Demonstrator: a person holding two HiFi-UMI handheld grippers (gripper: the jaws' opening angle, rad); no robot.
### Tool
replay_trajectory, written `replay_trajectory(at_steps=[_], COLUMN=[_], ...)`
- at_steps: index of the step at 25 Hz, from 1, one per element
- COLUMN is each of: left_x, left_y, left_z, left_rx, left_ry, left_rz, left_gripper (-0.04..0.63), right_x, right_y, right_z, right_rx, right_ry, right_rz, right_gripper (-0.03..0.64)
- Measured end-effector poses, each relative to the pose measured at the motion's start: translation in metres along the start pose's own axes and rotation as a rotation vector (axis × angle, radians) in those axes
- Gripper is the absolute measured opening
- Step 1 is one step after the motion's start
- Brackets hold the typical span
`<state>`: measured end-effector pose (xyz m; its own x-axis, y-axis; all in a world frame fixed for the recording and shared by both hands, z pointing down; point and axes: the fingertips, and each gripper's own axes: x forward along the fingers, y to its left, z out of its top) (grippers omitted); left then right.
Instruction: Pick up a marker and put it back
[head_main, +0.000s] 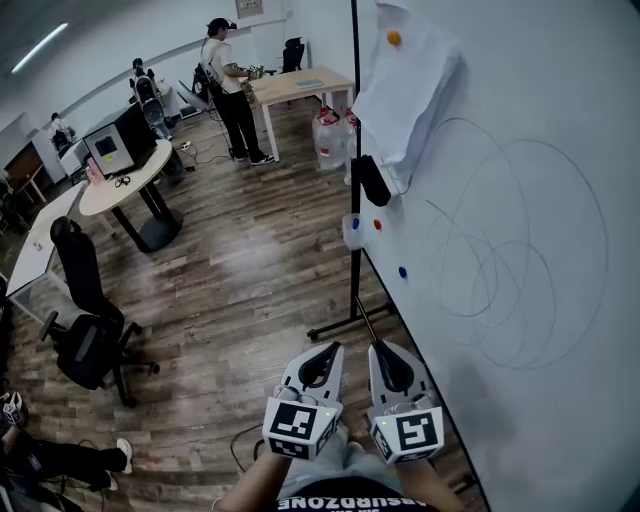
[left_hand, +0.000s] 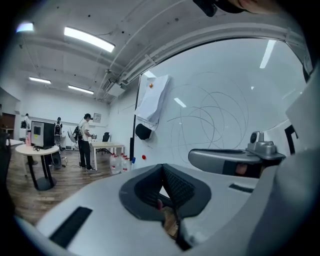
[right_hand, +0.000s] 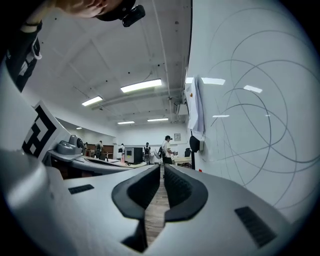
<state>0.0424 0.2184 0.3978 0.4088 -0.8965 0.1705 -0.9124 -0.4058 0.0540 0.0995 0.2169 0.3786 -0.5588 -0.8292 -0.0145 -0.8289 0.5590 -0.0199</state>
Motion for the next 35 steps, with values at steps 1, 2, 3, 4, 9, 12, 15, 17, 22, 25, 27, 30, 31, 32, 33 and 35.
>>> replay_trajectory(at_steps=[1, 2, 3, 4, 9, 12, 15, 17, 22, 25, 27, 30, 31, 32, 33, 35], left_x=[0.003, 0.005, 0.007, 0.010, 0.023, 0.033, 0.045, 0.056, 0.084, 0.100, 0.111, 0.129, 0.135, 0.140, 0.145, 0.154], left_y=[0.001, 0.002, 0.004, 0.006, 0.018, 0.031, 0.043, 0.050, 0.075, 0.089, 0.098, 0.109, 0.112, 0.115, 0.118, 0.124], left_z=[0.001, 0.003, 0.004, 0.005, 0.009, 0.014, 0.016, 0.015, 0.017, 0.020, 0.021, 0.023, 0.024, 0.026, 0.028, 0.031], left_rx=[0.000, 0.001, 0.000, -0.003, -0.013, -0.022, -0.033, -0.035, -0.053, -0.058, -0.061, -0.069, -0.070, -0.071, -0.072, -0.068], left_ry=[-0.002, -0.005, -0.008, -0.011, -0.018, -0.021, -0.019, -0.018, -0.018, -0.017, -0.016, -0.017, -0.017, -0.018, -0.018, -0.016], left_rz=[-0.001, -0.003, -0.003, -0.003, -0.009, -0.001, 0.002, 0.003, 0.009, 0.008, 0.006, 0.002, -0.001, -0.004, -0.008, -0.013], left_gripper=[0.008, 0.008, 0.008, 0.008, 0.008, 0.008, 0.008, 0.008, 0.008, 0.008, 0.008, 0.008, 0.008, 0.008, 0.008, 0.008], right_x=[0.002, 0.005, 0.008, 0.011, 0.031, 0.046, 0.063, 0.076, 0.111, 0.132, 0.146, 0.166, 0.172, 0.178, 0.184, 0.196], right_y=[-0.003, -0.007, -0.010, -0.012, -0.024, -0.028, -0.032, -0.037, -0.048, -0.054, -0.058, -0.063, -0.065, -0.068, -0.070, -0.075], right_z=[0.001, 0.002, 0.003, 0.003, 0.005, 0.006, 0.008, 0.007, 0.002, 0.004, 0.002, -0.003, -0.004, -0.004, -0.005, -0.006], right_rx=[0.001, 0.004, 0.006, 0.002, -0.020, -0.025, -0.031, -0.034, -0.030, -0.008, -0.028, -0.045, -0.044, -0.041, -0.036, -0.024], right_ry=[-0.005, -0.007, -0.008, -0.006, -0.001, 0.014, 0.014, 0.013, 0.031, 0.036, 0.042, 0.052, 0.055, 0.059, 0.064, 0.075], right_rz=[-0.009, -0.018, -0.024, -0.029, -0.062, -0.064, -0.049, -0.037, -0.037, -0.043, -0.030, -0.014, -0.014, -0.015, -0.018, -0.027], right_gripper=[0.015, 0.059, 0.110, 0.142, 0.198, 0.212, 0.219, 0.226, 0.233, 0.233, 0.233, 0.233, 0.233, 0.232, 0.233, 0.233])
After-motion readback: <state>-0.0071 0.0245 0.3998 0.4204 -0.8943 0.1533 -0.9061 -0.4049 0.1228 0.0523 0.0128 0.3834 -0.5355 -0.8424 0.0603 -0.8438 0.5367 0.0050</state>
